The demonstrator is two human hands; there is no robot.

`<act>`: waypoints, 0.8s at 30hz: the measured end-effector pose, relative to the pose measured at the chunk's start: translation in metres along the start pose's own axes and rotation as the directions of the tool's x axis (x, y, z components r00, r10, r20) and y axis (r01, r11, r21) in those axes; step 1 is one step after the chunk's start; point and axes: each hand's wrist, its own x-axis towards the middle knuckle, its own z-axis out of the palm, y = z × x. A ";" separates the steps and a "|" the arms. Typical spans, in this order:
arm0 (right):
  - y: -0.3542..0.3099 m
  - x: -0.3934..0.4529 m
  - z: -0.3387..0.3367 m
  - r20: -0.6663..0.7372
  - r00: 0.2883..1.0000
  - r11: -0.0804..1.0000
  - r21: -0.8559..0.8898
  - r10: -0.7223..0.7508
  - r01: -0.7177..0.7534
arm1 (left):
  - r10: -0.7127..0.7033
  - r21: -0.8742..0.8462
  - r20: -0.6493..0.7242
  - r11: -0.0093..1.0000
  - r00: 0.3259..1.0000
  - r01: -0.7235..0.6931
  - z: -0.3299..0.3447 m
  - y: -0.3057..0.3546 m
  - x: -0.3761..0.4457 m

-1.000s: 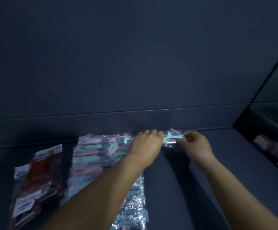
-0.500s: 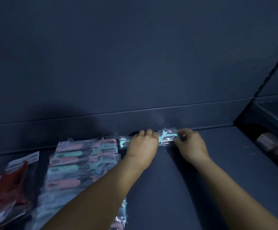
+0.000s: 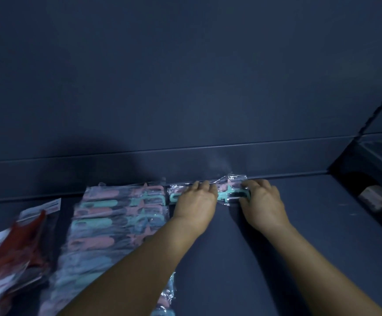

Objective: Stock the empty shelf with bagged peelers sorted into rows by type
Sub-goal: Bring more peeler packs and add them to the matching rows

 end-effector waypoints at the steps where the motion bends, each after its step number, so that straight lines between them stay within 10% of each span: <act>1: -0.003 -0.001 -0.001 -0.010 1.000 0.999 -0.039 -0.014 0.014 | -0.005 0.004 0.003 1.000 1.000 0.005 -0.001 -0.001 0.000; 9: -0.069 -0.024 0.000 0.031 0.946 0.944 -0.048 -0.324 0.325 | -0.086 -0.012 -0.192 0.996 0.978 0.085 -0.033 -0.053 -0.043; 24: -0.267 -0.108 0.070 0.183 0.830 0.846 0.018 -0.527 0.533 | -0.283 -0.077 -0.050 0.957 0.958 0.279 -0.039 -0.237 -0.205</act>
